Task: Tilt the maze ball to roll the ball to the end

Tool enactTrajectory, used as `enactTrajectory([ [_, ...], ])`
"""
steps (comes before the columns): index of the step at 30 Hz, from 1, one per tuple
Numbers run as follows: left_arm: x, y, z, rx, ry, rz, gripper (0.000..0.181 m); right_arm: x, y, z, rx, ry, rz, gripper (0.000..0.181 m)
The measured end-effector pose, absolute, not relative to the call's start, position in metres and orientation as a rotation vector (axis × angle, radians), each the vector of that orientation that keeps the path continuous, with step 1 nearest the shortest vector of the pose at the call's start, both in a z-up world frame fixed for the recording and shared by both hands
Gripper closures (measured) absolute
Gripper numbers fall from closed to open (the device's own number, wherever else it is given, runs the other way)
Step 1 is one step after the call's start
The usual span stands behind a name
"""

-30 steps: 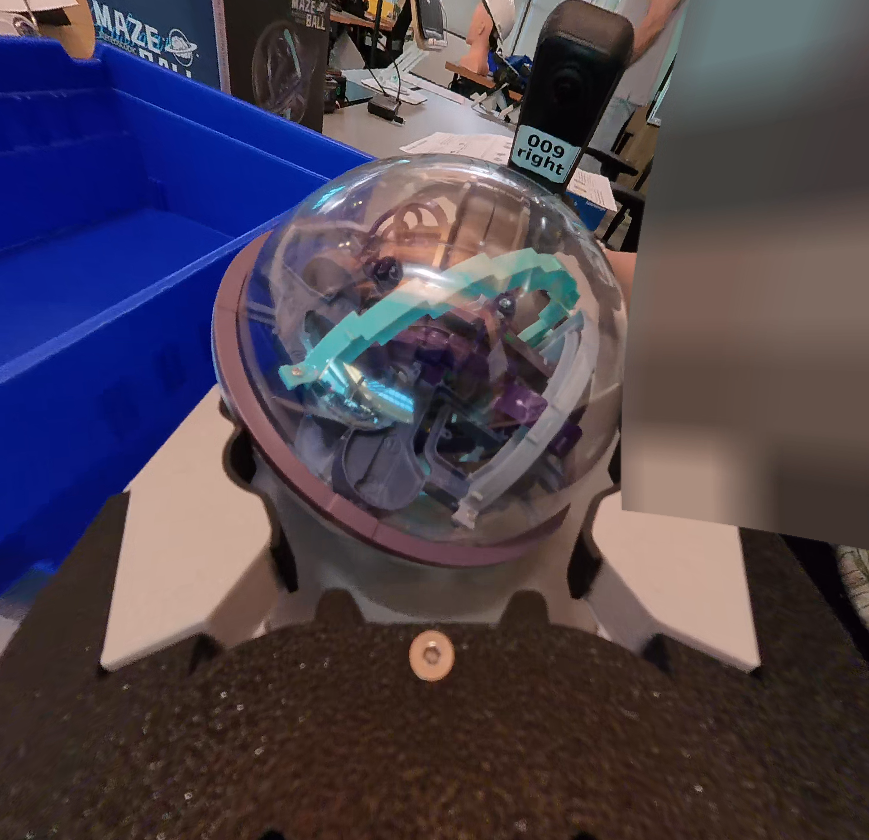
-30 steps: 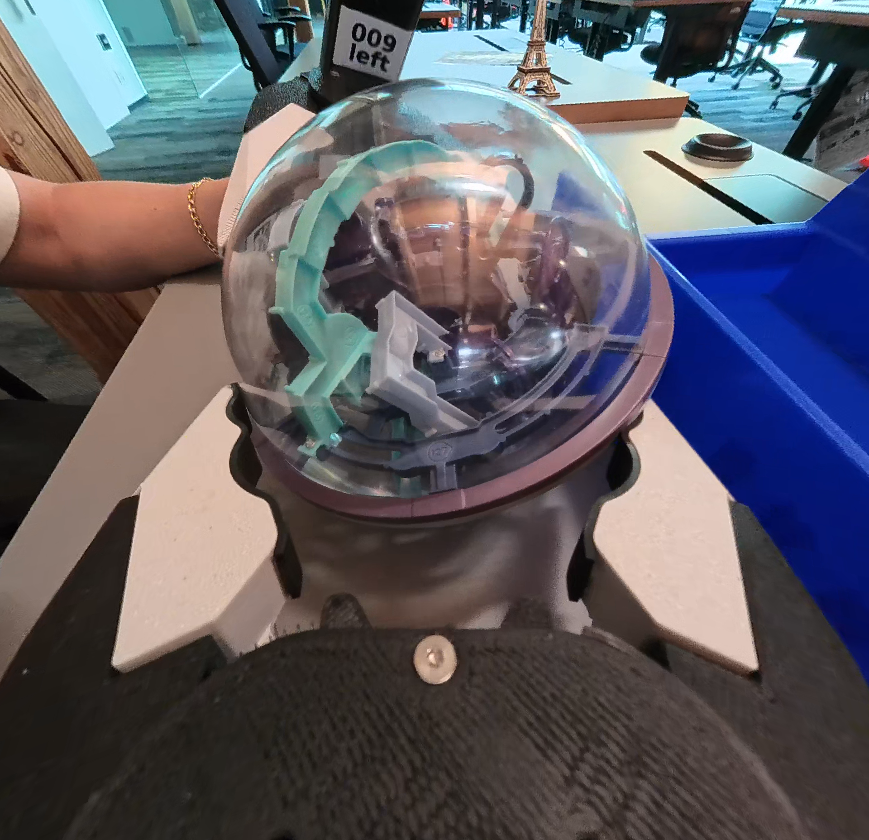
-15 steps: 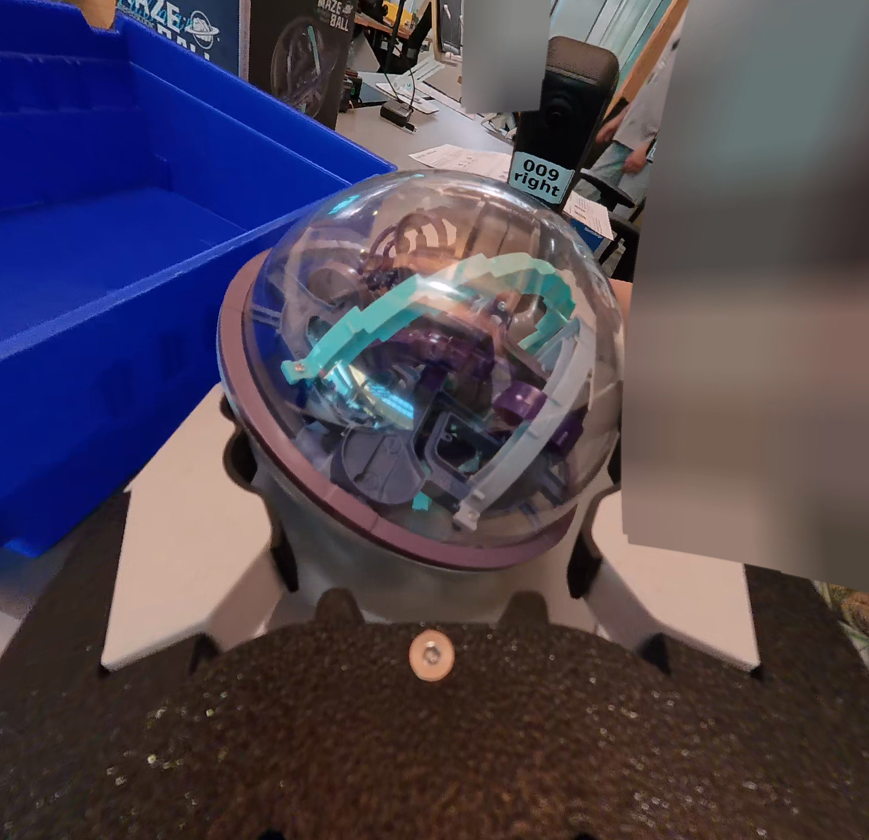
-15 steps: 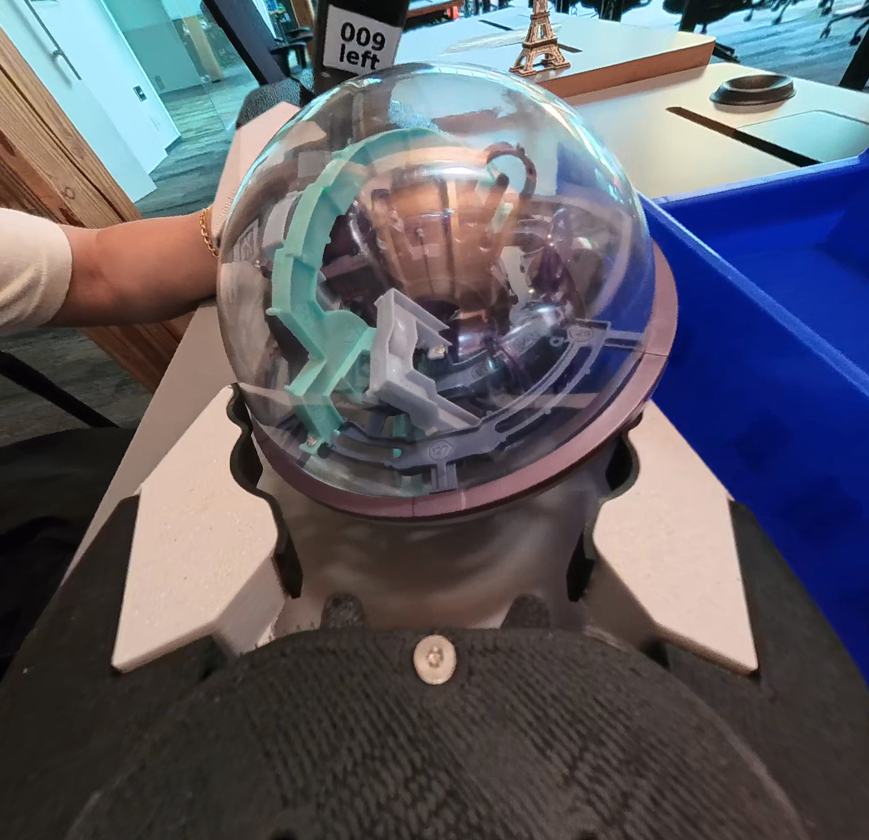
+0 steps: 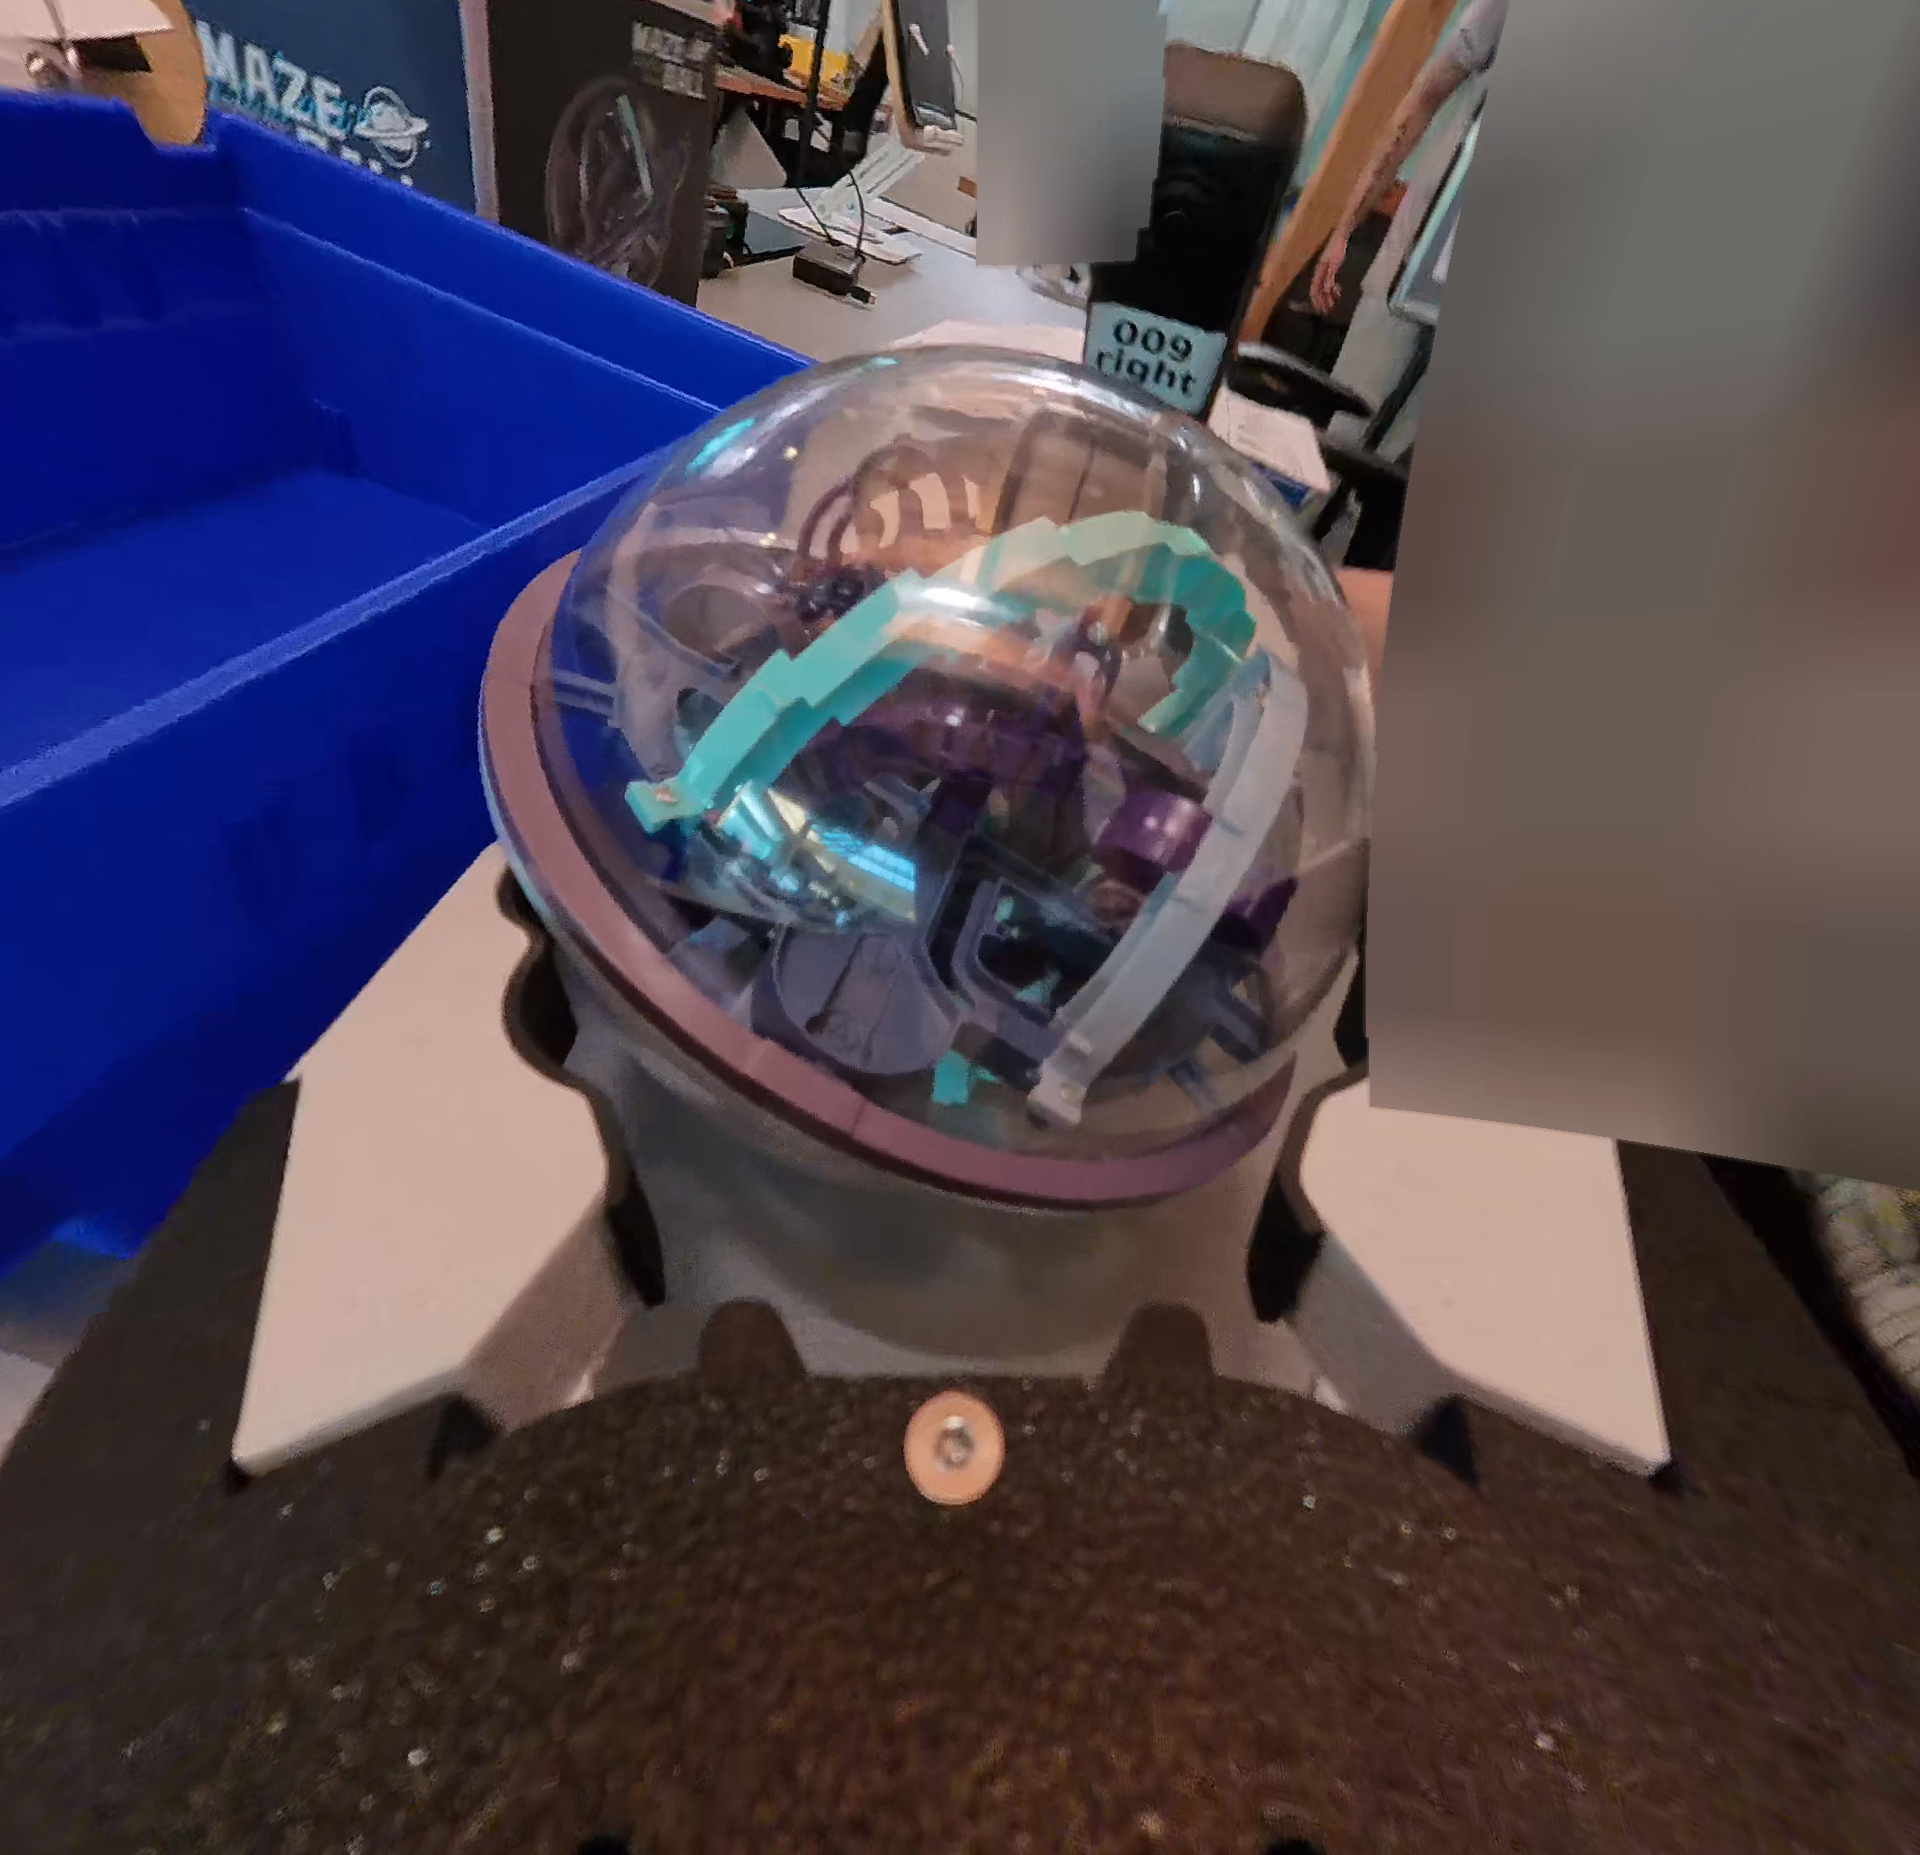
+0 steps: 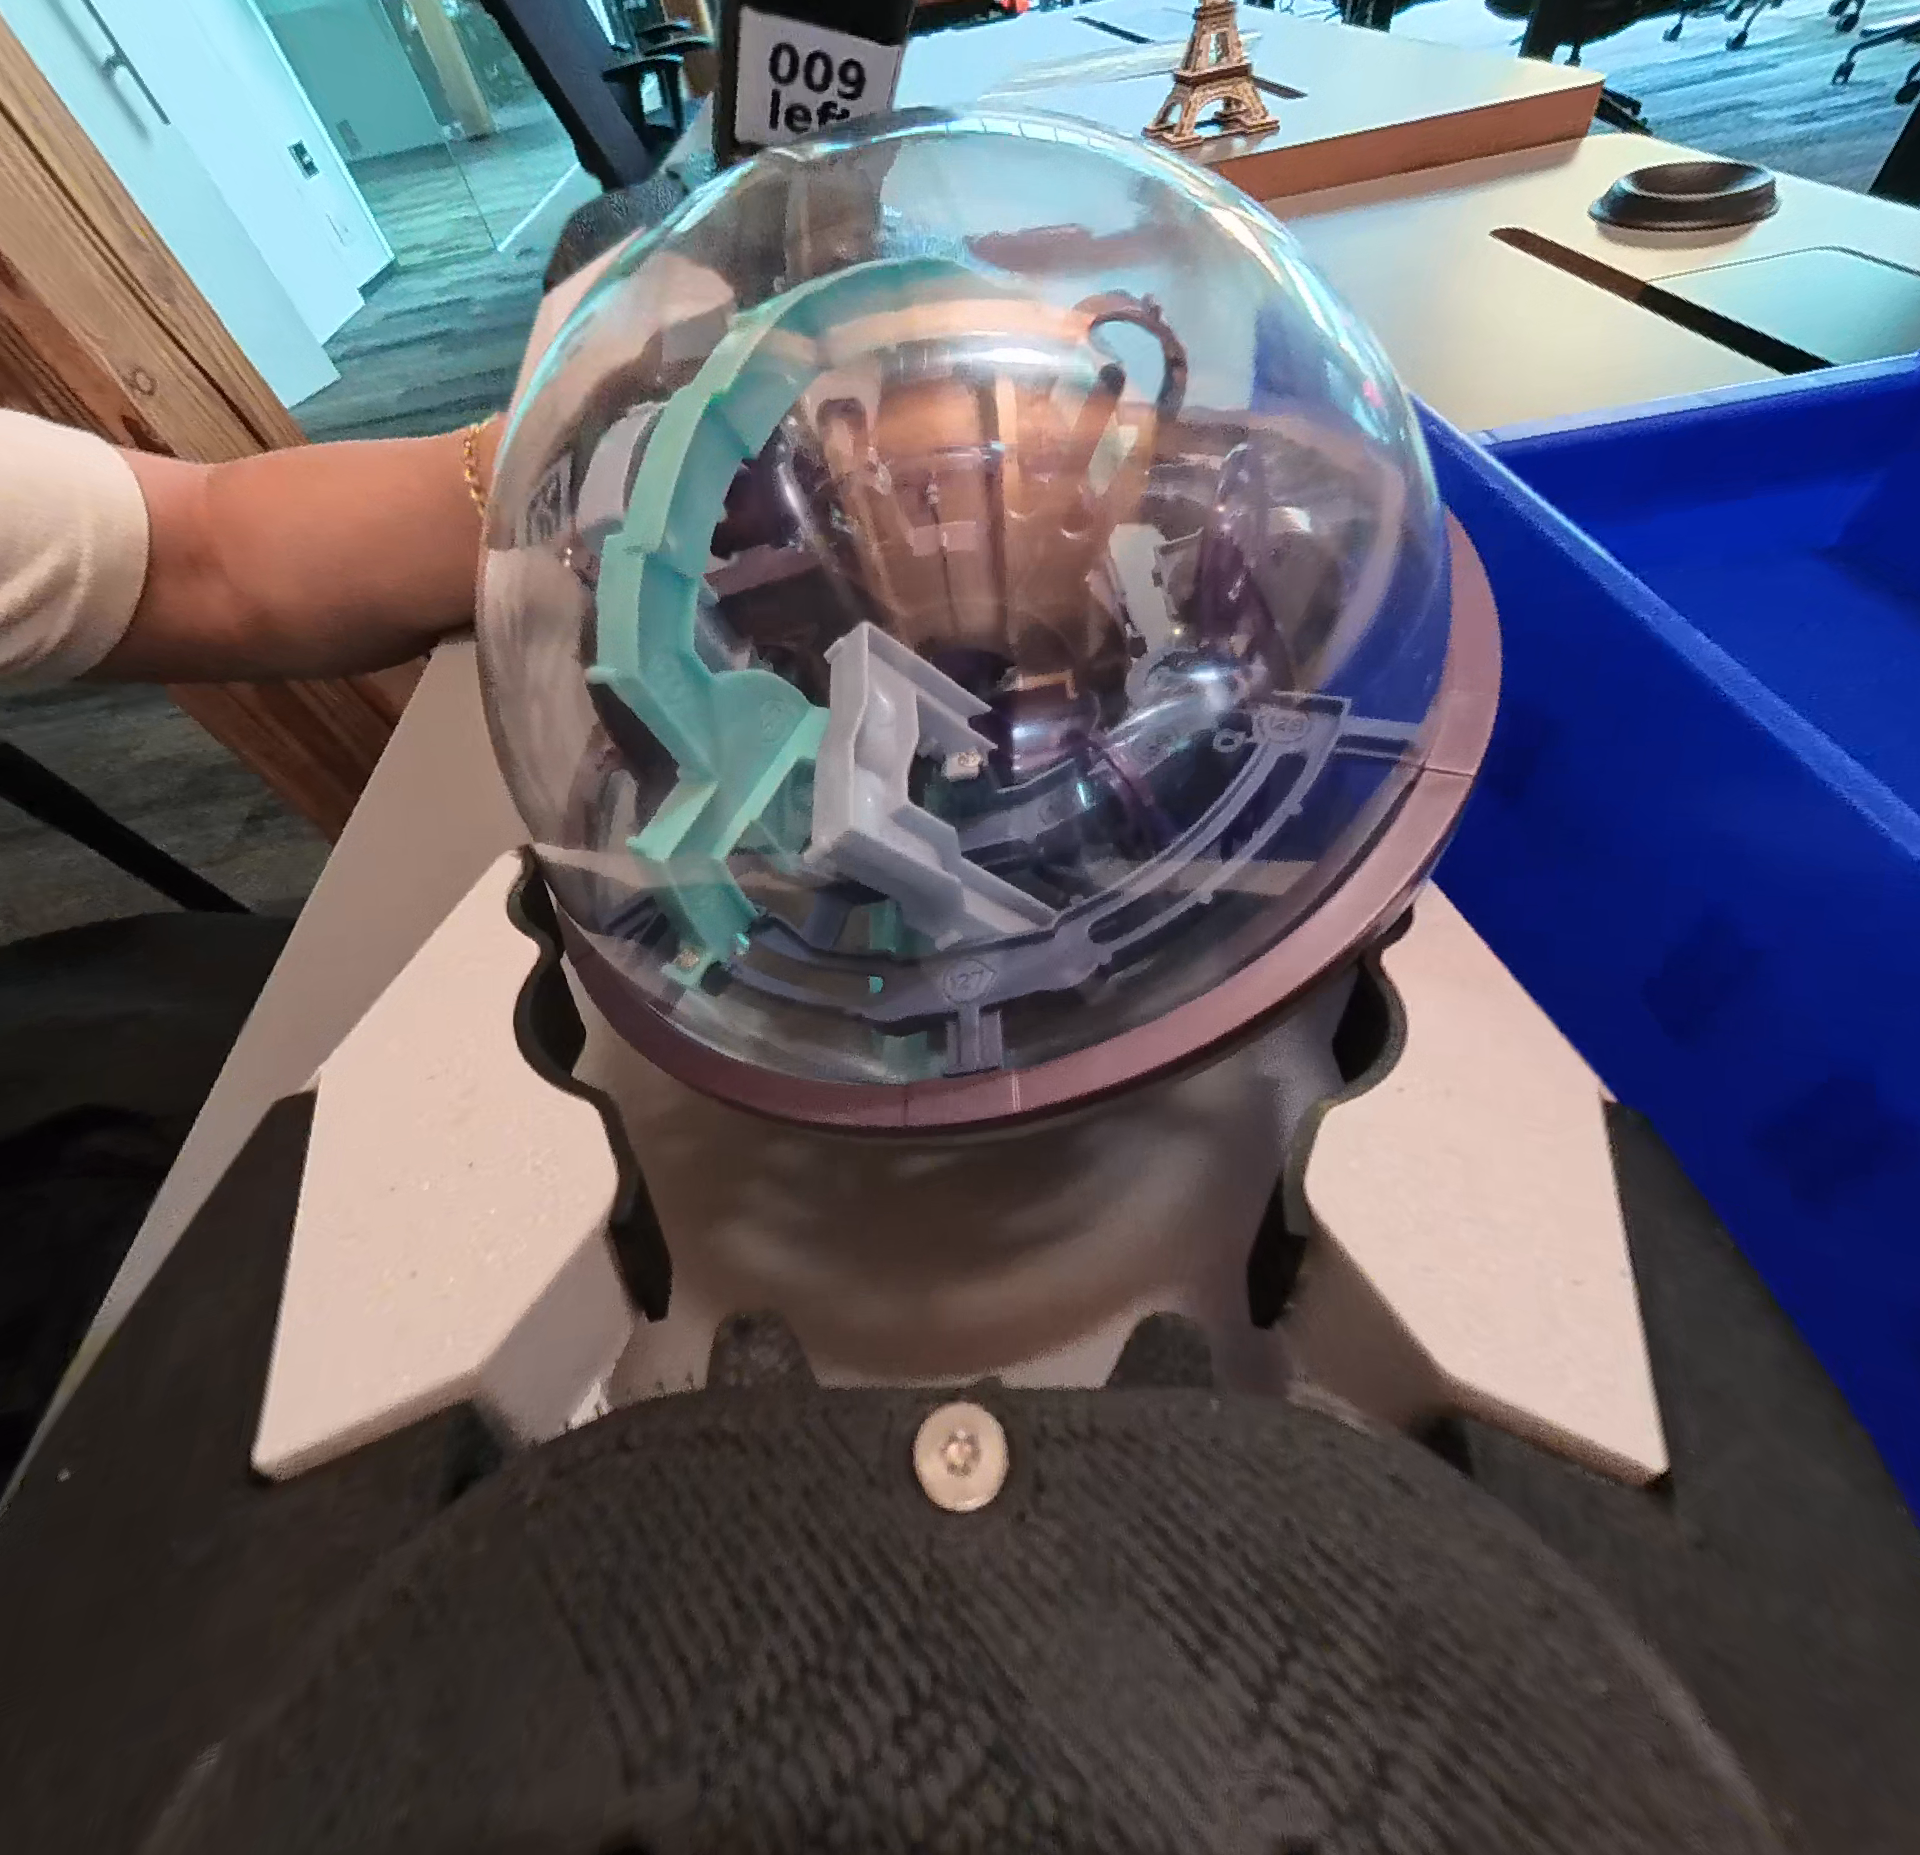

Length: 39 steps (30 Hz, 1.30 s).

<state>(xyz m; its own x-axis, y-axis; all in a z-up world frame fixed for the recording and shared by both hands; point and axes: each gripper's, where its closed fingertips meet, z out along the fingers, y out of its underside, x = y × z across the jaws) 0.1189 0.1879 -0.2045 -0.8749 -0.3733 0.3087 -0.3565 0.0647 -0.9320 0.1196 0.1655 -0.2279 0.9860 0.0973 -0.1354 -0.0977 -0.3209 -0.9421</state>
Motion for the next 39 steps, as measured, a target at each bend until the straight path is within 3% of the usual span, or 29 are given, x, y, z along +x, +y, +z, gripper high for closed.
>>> enactTrajectory([
  [1, 0.117, 0.188, -0.207, -0.725, 2.292, -1.953, 0.035, 0.119, 0.165, -0.229, -1.892, -0.011, 0.194, 0.034],
  [8, 0.116, 0.185, -0.217, -0.586, 2.306, -1.821, 0.032, 0.120, 0.161, -0.230, -1.904, -0.016, 0.215, 0.035],
  [39, 0.120, 0.184, -0.227, -0.809, 2.357, -1.848, 0.036, 0.130, 0.156, -0.221, -1.855, 0.014, 0.202, 0.037],
])
